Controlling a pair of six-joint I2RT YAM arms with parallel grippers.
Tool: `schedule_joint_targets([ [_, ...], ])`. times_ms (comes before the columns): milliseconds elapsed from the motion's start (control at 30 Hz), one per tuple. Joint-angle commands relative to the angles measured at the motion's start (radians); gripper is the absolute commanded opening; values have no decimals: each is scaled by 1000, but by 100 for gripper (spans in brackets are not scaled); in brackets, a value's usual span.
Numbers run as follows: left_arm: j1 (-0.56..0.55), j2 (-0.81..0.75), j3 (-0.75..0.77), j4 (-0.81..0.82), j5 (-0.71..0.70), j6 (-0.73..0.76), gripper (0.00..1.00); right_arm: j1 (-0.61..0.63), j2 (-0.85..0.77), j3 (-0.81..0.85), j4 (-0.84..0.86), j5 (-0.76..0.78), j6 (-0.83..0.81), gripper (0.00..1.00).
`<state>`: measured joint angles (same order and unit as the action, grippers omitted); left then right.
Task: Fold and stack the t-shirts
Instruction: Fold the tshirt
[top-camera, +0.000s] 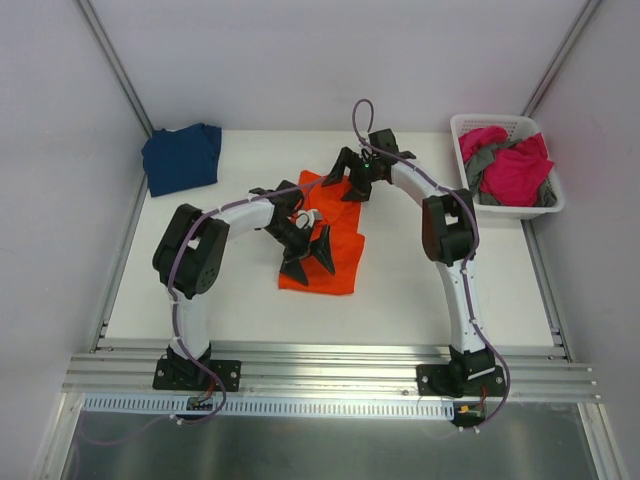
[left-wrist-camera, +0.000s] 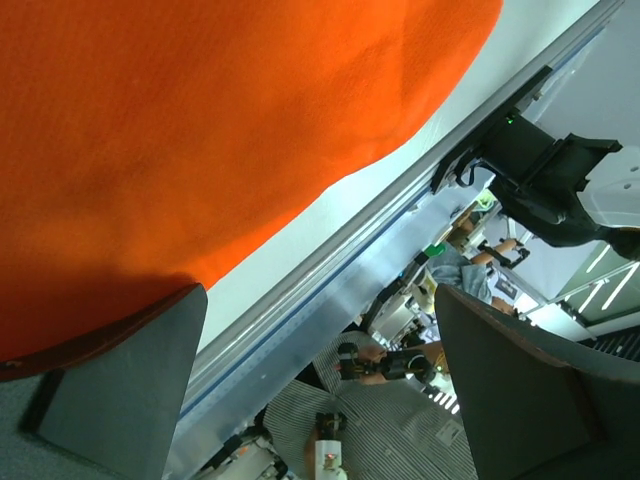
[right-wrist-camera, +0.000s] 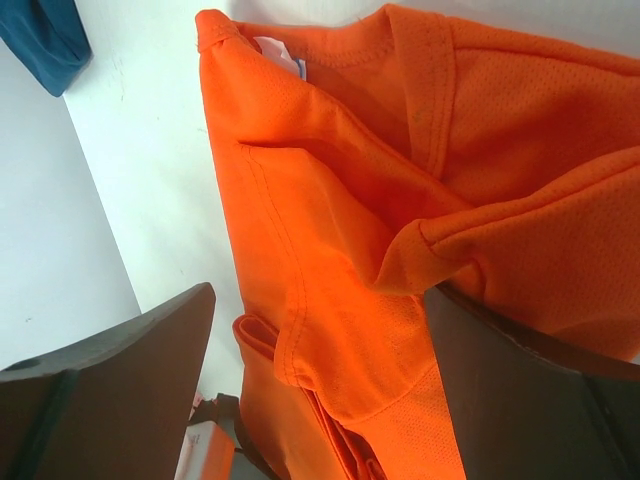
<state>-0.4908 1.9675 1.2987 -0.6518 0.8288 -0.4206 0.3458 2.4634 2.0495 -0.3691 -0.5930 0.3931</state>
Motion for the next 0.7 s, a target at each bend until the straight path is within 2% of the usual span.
schedule_joint_targets([
  [0, -14, -9, 54, 12, 0, -33, 99, -1, 19, 14, -2, 15, 1, 91],
  [300, 27, -56, 129, 6, -34, -23, 99, 1, -15, -32, -7, 18, 6, 92],
  [667, 89, 65, 136, -17, -73, 8, 99, 1, -27, -37, -17, 27, 1, 93],
])
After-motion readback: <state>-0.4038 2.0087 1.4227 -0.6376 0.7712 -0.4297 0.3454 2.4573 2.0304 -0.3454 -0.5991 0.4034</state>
